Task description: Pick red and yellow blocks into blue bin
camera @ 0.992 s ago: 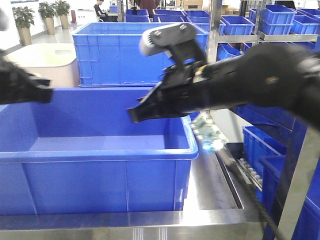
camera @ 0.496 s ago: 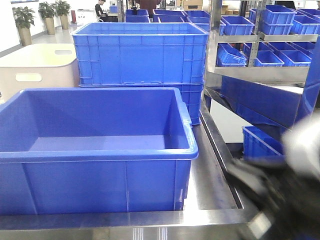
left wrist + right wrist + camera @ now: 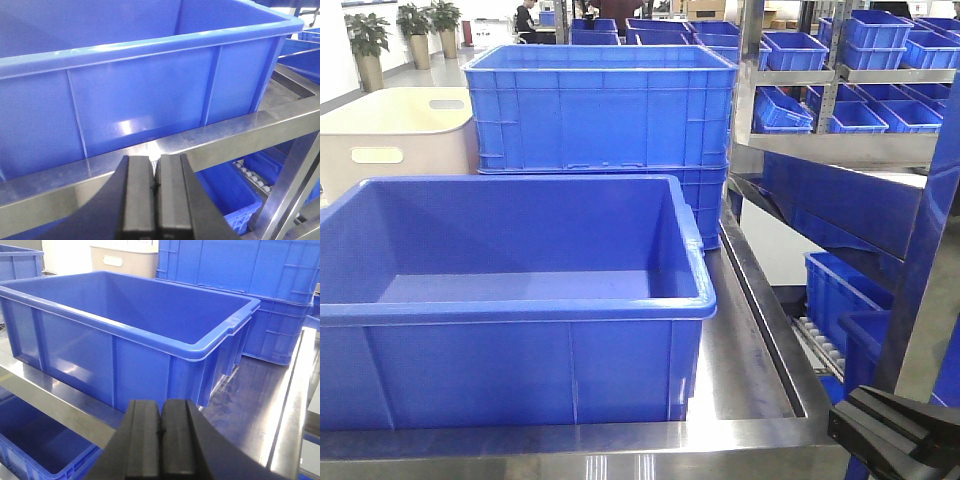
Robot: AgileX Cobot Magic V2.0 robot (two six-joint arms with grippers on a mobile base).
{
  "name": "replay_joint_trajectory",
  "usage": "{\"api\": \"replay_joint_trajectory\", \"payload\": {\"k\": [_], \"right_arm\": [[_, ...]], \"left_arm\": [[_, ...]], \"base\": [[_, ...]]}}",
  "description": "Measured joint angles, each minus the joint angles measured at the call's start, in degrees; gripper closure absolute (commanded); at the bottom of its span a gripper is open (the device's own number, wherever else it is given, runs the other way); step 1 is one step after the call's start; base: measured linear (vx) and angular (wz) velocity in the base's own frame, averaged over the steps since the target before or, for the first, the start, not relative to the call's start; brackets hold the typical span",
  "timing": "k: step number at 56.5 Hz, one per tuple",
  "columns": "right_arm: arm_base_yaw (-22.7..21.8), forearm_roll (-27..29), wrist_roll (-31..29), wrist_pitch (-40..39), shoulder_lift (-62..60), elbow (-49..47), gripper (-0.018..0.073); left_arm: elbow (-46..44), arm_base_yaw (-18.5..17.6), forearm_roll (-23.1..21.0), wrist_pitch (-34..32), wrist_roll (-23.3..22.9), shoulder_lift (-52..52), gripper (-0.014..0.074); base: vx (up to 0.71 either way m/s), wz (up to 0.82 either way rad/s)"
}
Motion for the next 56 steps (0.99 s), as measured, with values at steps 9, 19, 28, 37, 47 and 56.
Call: {"api": "replay_joint_trajectory", "payload": {"k": [9, 19, 28, 37, 47, 56], "right_arm": [[0.0, 0.0, 0.0, 0.0, 0.0, 0.0, 0.057], [0.0, 0.0, 0.0, 0.0, 0.0, 0.0, 0.0569], [0.0, 0.0, 0.0, -0.02, 0.0, 0.0, 0.0569], [0.0, 0.04, 0.0, -0.02, 0.0, 0.0, 0.0569], [0.0, 0.04, 0.0, -0.02, 0.0, 0.0, 0.0569], [0.0, 0.04, 0.0, 0.01, 0.0, 0.0, 0.0569]], "left_arm": [[0.0, 0.0, 0.0, 0.0, 0.0, 0.0, 0.0603], [0.0, 0.0, 0.0, 0.0, 0.0, 0.0, 0.0603], [3.71, 0.12, 5.15, -2.37, -0.29, -2.45, 0.0603], [15.99, 2.77, 11.32, -10.28, -5.25, -14.15, 0.0603], [30.66, 5.48, 13.79, -16.59, -6.65, -26.34, 0.0603], [32.01, 5.79, 13.96, -16.62, -6.67, -27.32, 0.0603]], "base": [[0.0, 0.0], [0.0, 0.0], [0.0, 0.0], [0.0, 0.0], [0.0, 0.0], [0.0, 0.0]]}}
